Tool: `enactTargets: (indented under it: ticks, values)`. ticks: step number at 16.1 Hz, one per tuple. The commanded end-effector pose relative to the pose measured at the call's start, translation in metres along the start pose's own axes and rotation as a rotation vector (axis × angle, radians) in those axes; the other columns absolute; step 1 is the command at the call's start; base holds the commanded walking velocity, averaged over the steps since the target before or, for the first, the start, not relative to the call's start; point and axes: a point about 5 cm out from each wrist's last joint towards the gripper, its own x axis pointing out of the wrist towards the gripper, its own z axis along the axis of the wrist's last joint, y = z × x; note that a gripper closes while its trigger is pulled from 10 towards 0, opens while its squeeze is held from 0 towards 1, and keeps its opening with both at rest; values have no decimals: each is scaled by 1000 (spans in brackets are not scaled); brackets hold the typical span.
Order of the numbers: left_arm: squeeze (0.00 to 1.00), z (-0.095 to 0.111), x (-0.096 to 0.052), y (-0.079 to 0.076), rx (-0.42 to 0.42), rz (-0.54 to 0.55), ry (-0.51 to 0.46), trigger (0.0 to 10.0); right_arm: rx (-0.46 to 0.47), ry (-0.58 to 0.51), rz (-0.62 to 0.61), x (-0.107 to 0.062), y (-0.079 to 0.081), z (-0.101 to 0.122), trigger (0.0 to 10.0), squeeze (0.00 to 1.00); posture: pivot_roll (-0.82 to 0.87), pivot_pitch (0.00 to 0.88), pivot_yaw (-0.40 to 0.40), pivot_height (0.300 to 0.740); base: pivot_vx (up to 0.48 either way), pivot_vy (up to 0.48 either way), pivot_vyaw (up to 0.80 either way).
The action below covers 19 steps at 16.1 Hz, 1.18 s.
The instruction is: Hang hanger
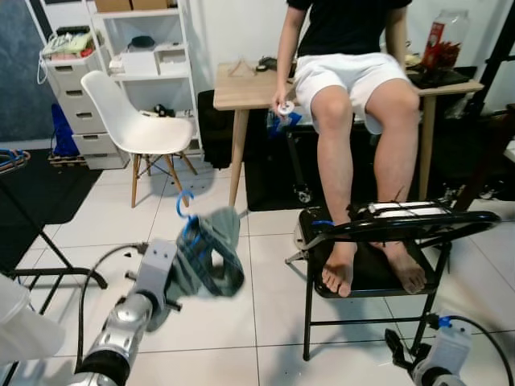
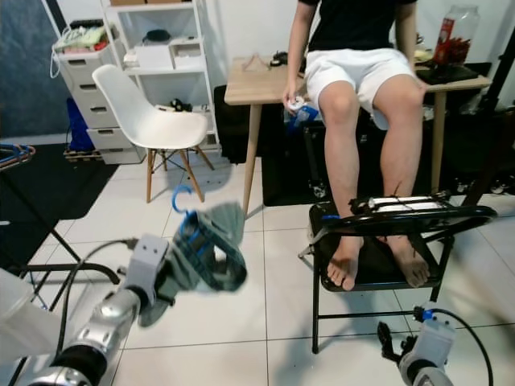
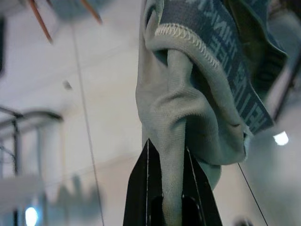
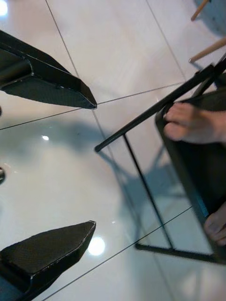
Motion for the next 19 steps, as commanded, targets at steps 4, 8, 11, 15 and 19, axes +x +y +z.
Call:
enactTargets:
  ticks: [4,8,11,15,19]
  values:
    - [0,-15,-3,-8,-8,-17,59,10000,-4,34,-7,3,4,-6,10000,0,99,0,51,740,0,0,0]
    - [0,-16,0,-21,-32,-25,85,10000,-11,39,-21,3,6,-12,10000,0,118,0,37,740,0,0,0]
    - [0,-17,0,-25,-38,-24,88,10000,-15,42,-18,2,5,-14,10000,0,125,0,40,740,0,0,0]
    - [0,-18,0,-25,-40,-13,95,10000,-13,45,-17,2,5,-15,10000,0,133,0,38,740,0,0,0]
    - [0,-20,0,-28,-33,-11,107,10000,-20,77,-13,3,8,-20,10000,0,138,0,41,740,0,0,0]
